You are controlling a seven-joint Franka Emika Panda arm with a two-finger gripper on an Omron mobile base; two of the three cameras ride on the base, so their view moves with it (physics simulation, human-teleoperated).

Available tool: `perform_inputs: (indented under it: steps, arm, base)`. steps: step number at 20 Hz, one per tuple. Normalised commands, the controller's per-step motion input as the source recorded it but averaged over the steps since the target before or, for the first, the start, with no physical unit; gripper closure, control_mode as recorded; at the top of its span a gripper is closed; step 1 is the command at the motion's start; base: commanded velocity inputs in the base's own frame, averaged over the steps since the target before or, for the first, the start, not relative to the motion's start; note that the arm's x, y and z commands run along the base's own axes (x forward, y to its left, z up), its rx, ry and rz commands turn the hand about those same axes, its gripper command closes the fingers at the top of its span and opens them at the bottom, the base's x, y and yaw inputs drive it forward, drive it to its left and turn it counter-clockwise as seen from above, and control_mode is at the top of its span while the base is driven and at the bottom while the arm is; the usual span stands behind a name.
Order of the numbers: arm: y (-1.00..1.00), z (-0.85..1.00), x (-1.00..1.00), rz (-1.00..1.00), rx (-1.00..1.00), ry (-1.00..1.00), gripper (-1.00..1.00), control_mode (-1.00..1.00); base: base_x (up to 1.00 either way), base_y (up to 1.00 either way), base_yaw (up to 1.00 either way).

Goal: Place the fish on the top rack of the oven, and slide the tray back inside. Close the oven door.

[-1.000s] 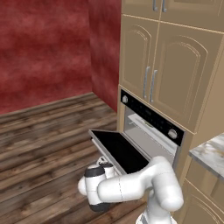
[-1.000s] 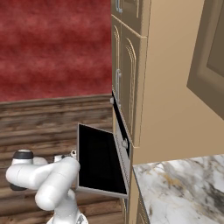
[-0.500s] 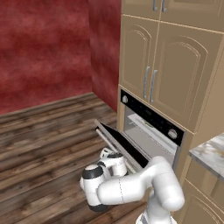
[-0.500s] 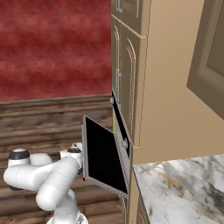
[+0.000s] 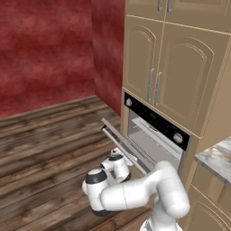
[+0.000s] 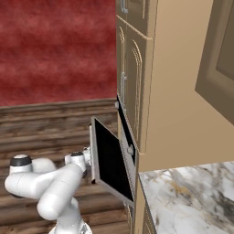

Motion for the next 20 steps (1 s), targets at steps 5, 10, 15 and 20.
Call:
perform_inputs:
  steps: [5,10,15,20]
  arm:
    - [-1.00,0.24,0.00,-0.37,-0.41,-0.09,-1.00,-1.00]
    - [-1.00,0.27,0.00,-0.37,-0.41,-0.09,-1.00,-1.00]
    - [-1.00,0.30,0.00,-0.35,-0.42,-0.08,-1.00,-1.00]
    - [-1.00,0.31,0.00,-0.35,-0.42,-0.09,-1.00,-1.00]
  base:
    - [0.00,0.00,0.00]
    - [0.00,0.00,0.00]
    - [0.00,0.00,0.00]
    - [0.00,0.00,0.00]
